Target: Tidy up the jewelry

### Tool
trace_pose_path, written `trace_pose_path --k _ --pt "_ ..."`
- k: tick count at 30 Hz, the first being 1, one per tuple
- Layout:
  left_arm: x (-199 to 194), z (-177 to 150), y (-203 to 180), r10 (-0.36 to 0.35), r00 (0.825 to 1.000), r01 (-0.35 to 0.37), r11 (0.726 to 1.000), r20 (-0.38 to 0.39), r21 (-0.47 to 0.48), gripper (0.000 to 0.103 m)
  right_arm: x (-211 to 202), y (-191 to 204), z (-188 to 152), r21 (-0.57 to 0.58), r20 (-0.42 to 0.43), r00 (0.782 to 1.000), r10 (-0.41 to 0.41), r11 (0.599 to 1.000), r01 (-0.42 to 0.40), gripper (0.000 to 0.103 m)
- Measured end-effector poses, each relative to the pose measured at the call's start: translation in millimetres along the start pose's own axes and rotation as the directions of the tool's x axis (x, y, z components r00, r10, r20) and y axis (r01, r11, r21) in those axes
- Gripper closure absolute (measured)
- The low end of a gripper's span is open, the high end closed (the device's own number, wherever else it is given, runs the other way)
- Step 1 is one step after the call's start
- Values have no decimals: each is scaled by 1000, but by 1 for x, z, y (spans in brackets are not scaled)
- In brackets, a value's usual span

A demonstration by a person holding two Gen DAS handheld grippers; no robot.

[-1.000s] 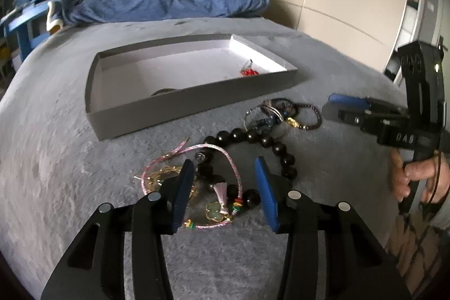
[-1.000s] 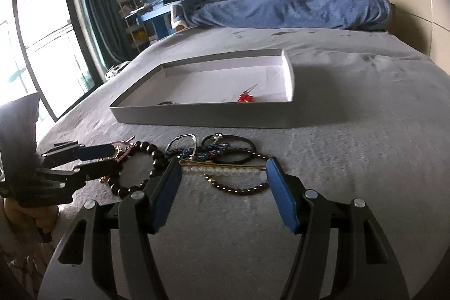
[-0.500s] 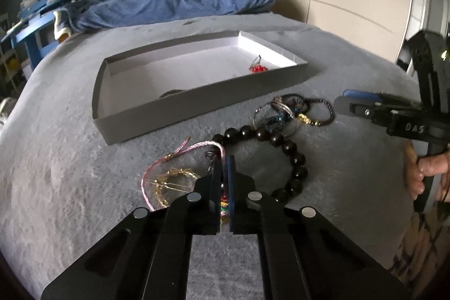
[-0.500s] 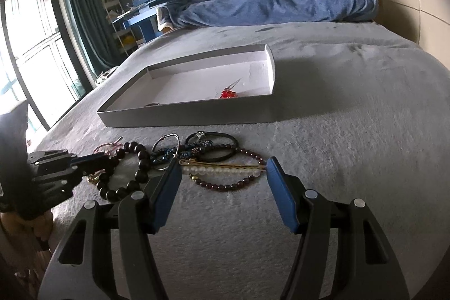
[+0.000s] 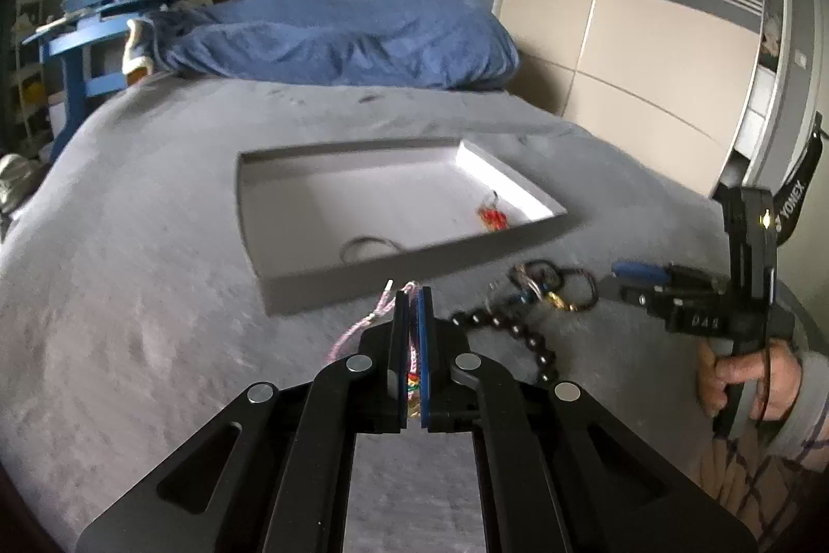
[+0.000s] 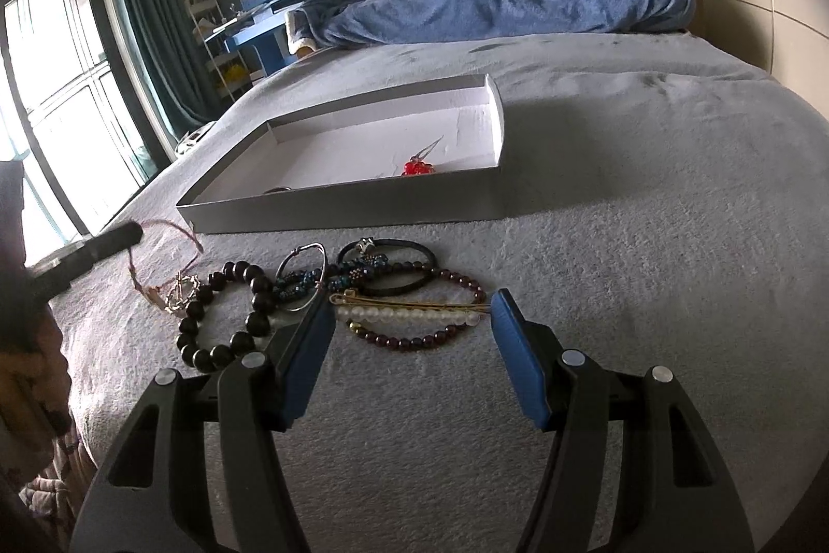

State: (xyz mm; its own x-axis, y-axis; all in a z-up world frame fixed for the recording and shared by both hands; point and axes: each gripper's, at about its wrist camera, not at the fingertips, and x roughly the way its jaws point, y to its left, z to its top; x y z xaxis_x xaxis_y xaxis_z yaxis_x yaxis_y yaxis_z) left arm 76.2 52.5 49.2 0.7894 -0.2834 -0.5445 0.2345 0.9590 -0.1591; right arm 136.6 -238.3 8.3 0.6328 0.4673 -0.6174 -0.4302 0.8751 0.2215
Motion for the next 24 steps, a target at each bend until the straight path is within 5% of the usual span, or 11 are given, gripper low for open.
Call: trace_pose_path --k 14,19,24 --pt "-13 31 19 19 999 -19 1000 50 -7 99 -3 2 9 -16 10 1000 -3 1000 4 41" --pt "-4 30 13 28 1000 -29 999 3 16 99 -3 -2 13 -13 10 1000 -12 1000 12 41" --pt "7 16 17 83 995 -82 996 -60 24 81 -2 -5 11 -5 5 1000 -16 1000 16 41"
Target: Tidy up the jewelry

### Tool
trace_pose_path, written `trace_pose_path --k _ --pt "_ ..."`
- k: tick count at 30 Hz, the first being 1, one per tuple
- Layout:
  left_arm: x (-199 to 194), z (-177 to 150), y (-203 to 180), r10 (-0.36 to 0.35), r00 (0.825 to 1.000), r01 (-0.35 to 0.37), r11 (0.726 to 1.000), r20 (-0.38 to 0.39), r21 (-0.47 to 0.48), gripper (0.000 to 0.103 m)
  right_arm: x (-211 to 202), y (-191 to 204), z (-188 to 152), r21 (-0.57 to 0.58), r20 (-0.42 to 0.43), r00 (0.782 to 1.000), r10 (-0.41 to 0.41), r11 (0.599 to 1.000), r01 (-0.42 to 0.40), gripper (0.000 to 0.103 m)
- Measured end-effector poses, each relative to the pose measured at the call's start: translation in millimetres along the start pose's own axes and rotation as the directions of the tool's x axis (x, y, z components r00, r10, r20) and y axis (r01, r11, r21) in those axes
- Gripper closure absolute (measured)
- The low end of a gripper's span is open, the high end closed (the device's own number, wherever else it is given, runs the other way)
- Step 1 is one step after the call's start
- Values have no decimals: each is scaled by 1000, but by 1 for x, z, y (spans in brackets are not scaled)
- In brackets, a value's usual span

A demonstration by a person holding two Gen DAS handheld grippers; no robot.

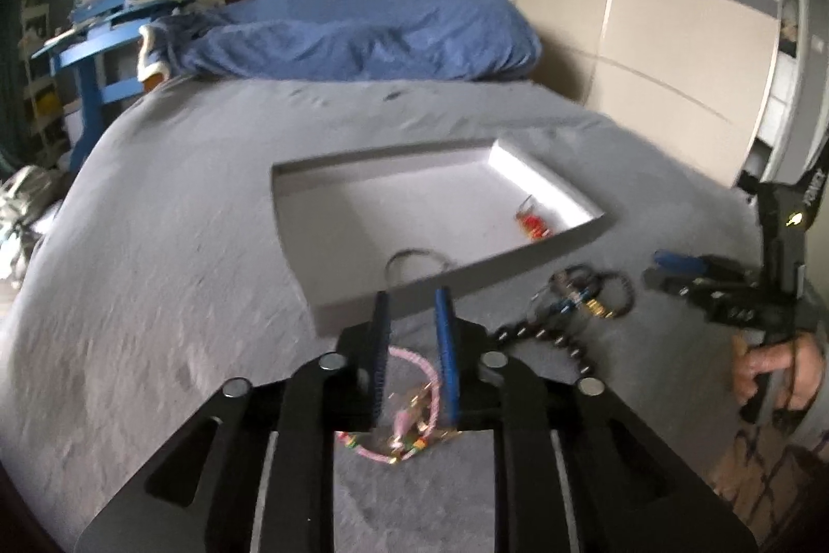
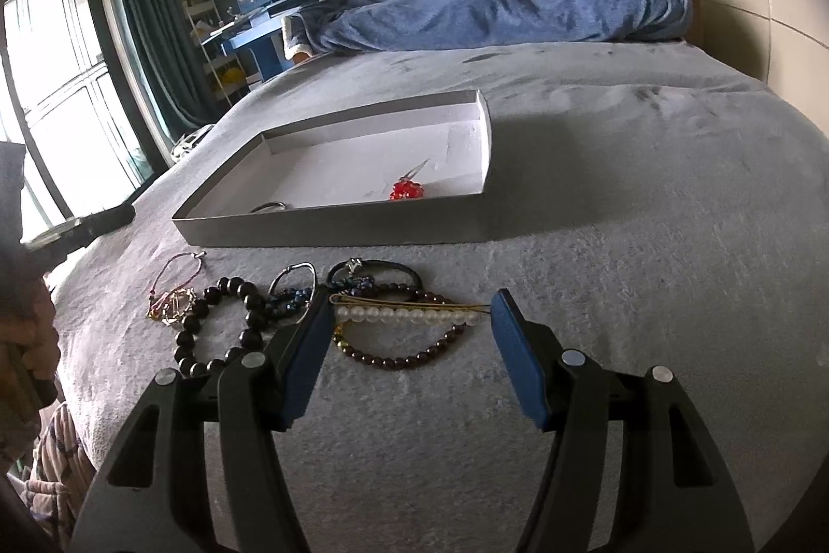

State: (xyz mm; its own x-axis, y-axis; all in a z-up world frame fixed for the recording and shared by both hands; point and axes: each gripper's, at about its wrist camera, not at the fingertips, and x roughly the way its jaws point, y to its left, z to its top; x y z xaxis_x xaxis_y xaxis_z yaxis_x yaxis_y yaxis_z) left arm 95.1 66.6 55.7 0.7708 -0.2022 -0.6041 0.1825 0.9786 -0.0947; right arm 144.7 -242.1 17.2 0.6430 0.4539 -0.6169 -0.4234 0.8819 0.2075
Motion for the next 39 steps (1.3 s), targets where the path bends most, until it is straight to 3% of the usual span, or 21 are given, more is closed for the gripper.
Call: trace_pose_path --k 3,11,14,16,17,18,22,27,33,39 --pt "8 -9 11 48 998 -49 998 -40 -33 67 -1 1 -1 -2 0 1000 2 1000 -2 41" --pt "38 -31 37 99 975 -114 991 -197 -70 66 -2 1 -3 -5 -2 1000 2 1000 -2 41" --pt "44 -37 41 97 971 -117 990 -217 -83 67 -2 1 -3 -8 -4 1000 1 1000 -1 41" --pt "45 -37 41 96 971 -116 990 -219 -85 75 -2 1 -3 -10 -5 1000 0 1000 0 41" --pt "44 -37 41 100 971 -121 989 -219 -84 90 -1 2 -3 -10 -5 1000 1 1000 -1 41" --pt "44 -37 42 99 971 -120 989 -217 -85 98 -2 2 -3 -10 -5 1000 1 1000 -1 41" --pt "31 -34 35 88 982 -101 992 -167 -74 100 -2 4 -2 -17 -1 1000 4 1000 -4 41" --pt "6 -16 26 20 997 -29 994 -78 -103 100 -1 6 6 -27 6 1000 8 1000 -8 41" --pt "-16 20 15 -34 999 36 993 20 -115 100 -2 11 20 -42 22 1000 17 999 -16 41" --pt "-24 54 7 -45 995 54 993 87 -107 100 4 16 43 -68 25 1000 17 998 -16 41"
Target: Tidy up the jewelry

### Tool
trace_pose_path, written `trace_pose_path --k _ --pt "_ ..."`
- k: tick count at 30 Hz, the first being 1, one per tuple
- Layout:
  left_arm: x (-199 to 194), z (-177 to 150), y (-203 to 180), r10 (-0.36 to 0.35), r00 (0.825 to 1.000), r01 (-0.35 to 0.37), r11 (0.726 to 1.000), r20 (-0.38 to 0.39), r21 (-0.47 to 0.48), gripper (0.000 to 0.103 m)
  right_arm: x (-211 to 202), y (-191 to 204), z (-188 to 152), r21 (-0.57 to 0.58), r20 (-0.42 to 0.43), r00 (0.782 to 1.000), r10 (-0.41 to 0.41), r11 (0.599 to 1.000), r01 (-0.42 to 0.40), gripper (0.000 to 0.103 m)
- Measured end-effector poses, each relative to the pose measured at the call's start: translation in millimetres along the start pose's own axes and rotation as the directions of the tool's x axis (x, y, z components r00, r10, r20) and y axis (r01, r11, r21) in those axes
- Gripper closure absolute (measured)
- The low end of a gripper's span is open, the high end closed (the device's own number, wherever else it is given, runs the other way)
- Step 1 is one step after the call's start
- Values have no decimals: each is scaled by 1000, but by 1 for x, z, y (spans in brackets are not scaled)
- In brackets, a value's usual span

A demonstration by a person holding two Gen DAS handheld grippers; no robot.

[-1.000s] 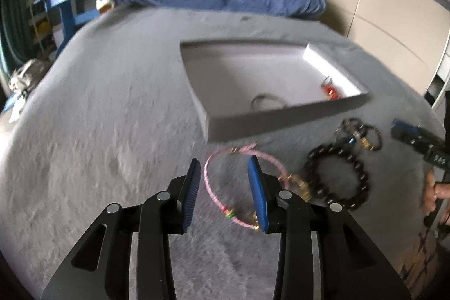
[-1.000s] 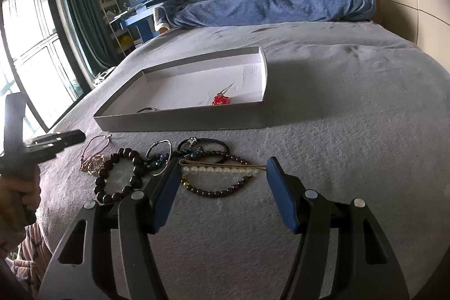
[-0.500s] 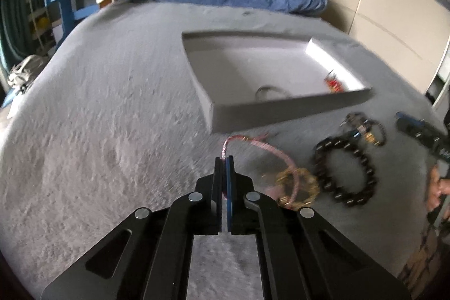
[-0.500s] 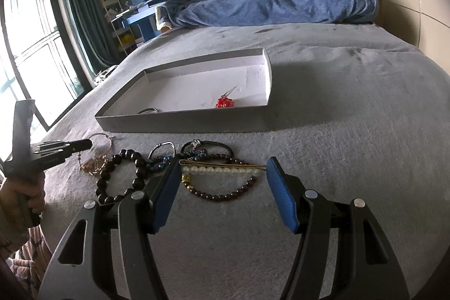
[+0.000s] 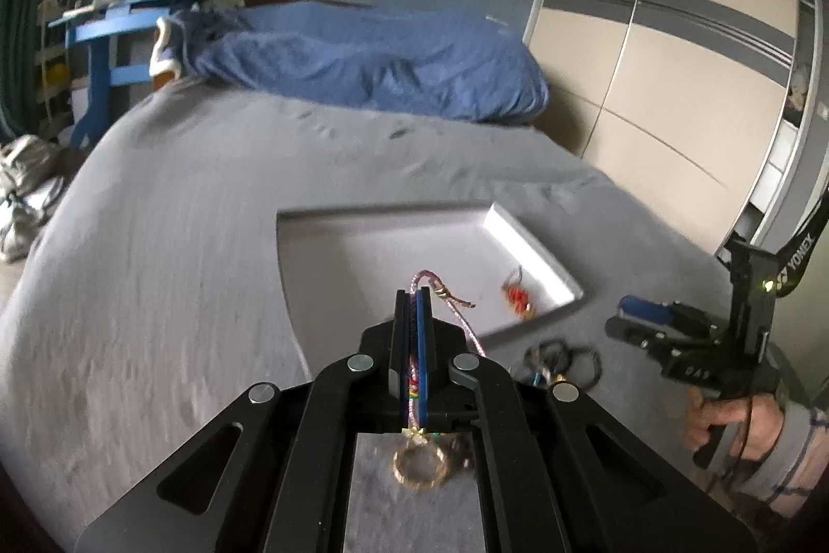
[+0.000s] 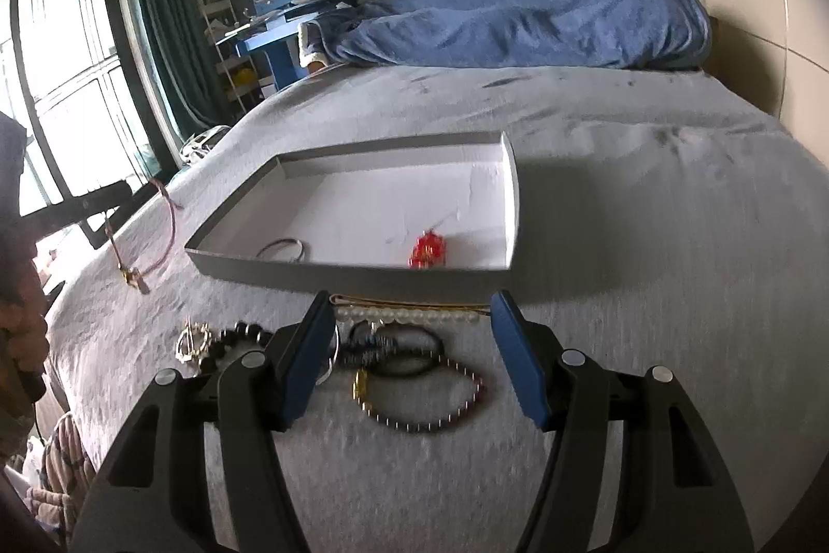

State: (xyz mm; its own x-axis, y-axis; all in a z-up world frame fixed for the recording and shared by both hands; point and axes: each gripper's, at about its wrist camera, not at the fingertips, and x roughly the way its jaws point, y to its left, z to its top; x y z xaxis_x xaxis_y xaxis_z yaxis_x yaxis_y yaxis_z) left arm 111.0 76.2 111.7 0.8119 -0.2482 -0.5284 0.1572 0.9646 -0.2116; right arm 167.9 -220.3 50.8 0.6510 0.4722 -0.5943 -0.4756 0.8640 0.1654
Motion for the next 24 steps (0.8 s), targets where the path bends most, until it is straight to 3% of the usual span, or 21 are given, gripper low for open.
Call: trace_pose_path --k 13,24 --pt "40 36 -6 50 998 -50 999 30 -8 101 48 16 41 -44 -54 999 0 999 -3 41" --pt "87 28 1 116 993 -117 993 -25 -15 100 87 19 37 -44 -119 993 0 999 -5 41"
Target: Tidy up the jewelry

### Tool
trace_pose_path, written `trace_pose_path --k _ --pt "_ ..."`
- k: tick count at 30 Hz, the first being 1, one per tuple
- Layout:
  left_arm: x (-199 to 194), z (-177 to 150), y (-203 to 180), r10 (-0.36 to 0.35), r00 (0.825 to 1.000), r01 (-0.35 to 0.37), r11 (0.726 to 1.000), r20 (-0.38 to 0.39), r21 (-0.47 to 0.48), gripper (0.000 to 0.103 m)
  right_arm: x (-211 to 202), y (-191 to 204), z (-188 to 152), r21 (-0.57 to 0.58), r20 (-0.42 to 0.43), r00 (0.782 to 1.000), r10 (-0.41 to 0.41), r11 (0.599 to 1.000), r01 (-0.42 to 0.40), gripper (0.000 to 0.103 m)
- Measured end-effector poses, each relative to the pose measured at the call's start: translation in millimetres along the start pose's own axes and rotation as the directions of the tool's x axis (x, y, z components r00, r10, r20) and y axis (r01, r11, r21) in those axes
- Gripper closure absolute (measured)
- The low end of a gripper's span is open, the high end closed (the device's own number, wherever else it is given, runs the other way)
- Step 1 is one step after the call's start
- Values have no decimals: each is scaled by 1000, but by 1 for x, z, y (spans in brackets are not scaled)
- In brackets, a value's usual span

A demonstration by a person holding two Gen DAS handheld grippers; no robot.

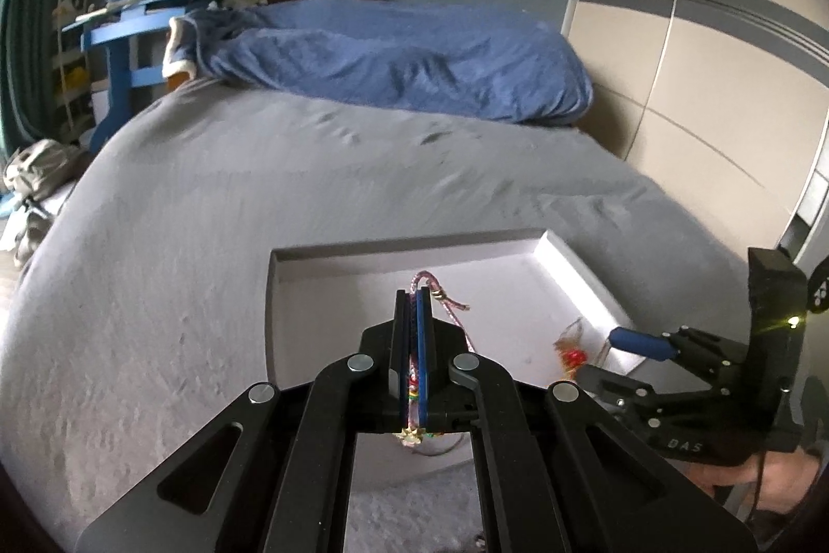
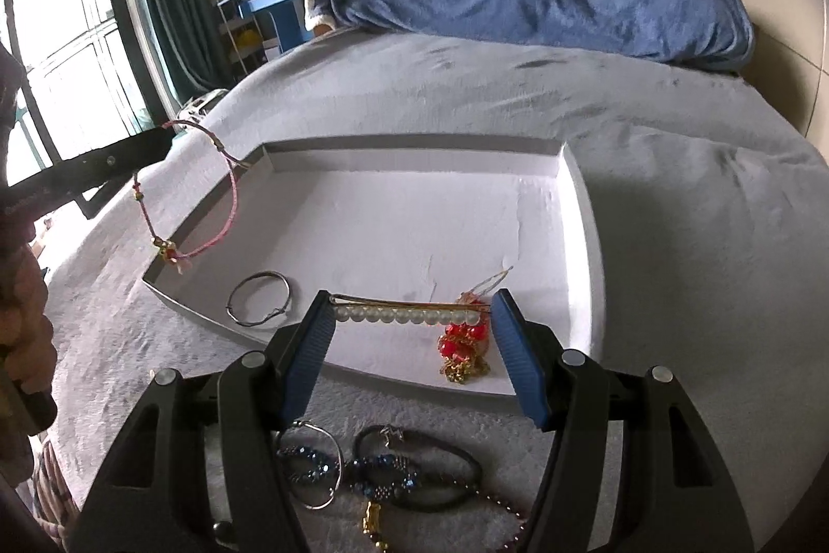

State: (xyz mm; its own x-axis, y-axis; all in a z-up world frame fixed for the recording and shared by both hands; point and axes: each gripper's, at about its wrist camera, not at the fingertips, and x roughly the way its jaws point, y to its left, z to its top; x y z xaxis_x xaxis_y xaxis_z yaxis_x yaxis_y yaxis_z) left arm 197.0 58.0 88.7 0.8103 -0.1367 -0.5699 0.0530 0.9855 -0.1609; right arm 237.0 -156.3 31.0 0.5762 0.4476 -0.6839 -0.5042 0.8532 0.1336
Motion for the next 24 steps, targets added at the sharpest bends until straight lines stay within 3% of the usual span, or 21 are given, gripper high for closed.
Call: trace_pose_path --k 19,21,24 --pt "43 -31 -7 48 992 -41 997 -118 63 100 16 -6 -3 29 -37 999 4 1000 -3 41" --pt "43 -32 -8 57 992 -49 996 -117 70 97 16 -6 -3 30 -36 999 6 1000 -5 40" --pt "38 -33 -9 67 992 -58 995 -105 78 84 14 -6 -5 30 -32 999 7 1000 -6 39"
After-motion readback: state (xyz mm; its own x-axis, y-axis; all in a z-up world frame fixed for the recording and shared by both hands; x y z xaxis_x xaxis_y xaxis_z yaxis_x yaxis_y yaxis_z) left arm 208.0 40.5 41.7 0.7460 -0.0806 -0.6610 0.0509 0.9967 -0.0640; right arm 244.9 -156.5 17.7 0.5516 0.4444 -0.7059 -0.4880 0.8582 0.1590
